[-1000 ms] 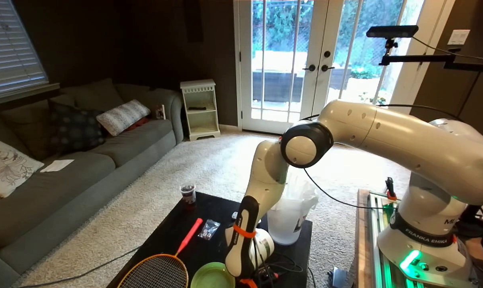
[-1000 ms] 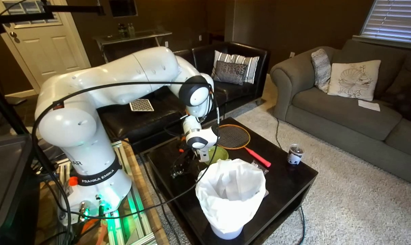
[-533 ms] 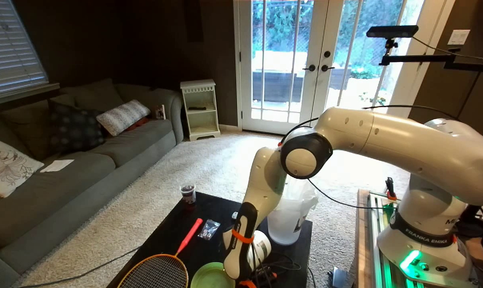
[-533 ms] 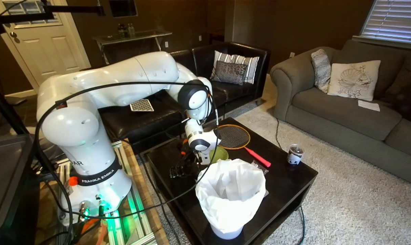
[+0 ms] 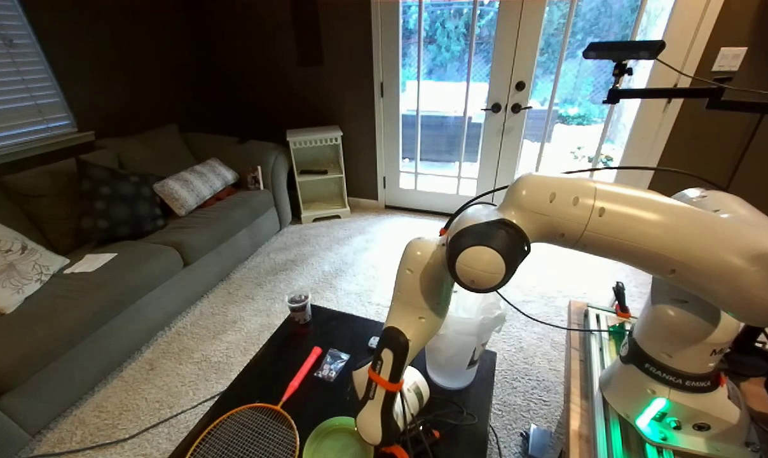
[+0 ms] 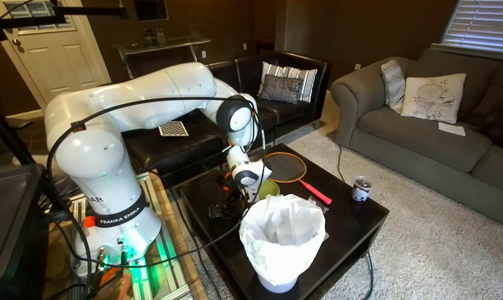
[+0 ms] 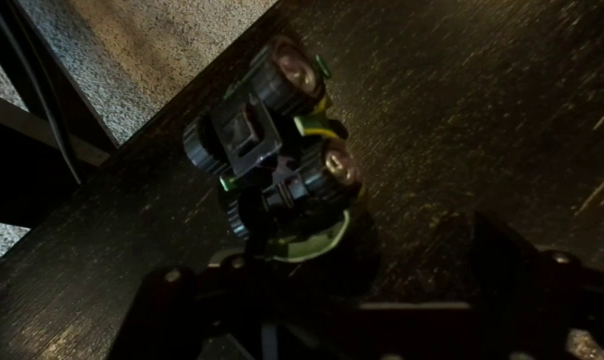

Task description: Flip the toy car

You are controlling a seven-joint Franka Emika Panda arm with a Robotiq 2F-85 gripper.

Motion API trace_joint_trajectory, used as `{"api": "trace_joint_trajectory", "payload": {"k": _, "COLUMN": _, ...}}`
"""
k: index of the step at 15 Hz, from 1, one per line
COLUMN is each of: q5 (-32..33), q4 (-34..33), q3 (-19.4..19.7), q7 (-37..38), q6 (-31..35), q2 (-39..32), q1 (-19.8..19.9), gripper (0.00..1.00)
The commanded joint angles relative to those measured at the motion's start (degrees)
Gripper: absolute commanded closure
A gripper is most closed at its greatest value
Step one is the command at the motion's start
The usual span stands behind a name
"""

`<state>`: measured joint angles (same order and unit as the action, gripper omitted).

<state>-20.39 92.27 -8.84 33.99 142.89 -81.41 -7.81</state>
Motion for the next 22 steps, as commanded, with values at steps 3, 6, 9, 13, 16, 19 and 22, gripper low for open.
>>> {"api": "trace_joint_trajectory", "payload": {"k": 3, "q5": -0.2, "q4": -3.7, "q3": 0.3, "q7": -2.7, "q6": -4.4, "q2": -2.1, "q1": -0.4, "gripper": 0.00}}
{"api": "trace_joint_trajectory", "payload": {"k": 6, "q5": 0.3, "q4": -4.2, "q3": 0.4, "q7": -5.8, "q6": -5.2, "q2": -2.5, "q1": -0.2, "gripper": 0.00}}
{"api": "trace_joint_trajectory", "payload": {"k": 9, "q5": 0.6, "q4": -4.7, "q3": 1.0, "q7": -7.9, "q6": -6.3, "q2": -2.9, "q1": -0.2, "gripper": 0.00}}
{"api": "trace_joint_trajectory", "payload": {"k": 13, "q5": 0.7, "q4": -5.2, "q3": 1.9, "q7": -9.2, "q6": -6.9, "q2": -3.8, "q1": 0.0, "gripper": 0.11}}
{"api": "trace_joint_trajectory", "payload": {"k": 16, "q5": 0.6, "q4": -5.6, "q3": 1.9, "q7": -9.9, "q6": -7.7, "q2": -3.7, "q1": 0.3, "gripper": 0.40}}
{"api": "trace_joint_trajectory", "payload": {"k": 19, "q5": 0.4, "q4": -5.6, "q3": 1.8, "q7": -10.3, "q6": -7.6, "q2": -3.6, "q1": 0.5, "gripper": 0.62}}
{"api": "trace_joint_trajectory", "payload": {"k": 22, "q5": 0.3, "q4": -5.5, "q3": 1.7, "q7": -10.9, "q6": -7.9, "q2": -3.5, "q1": 1.0, "gripper": 0.83}}
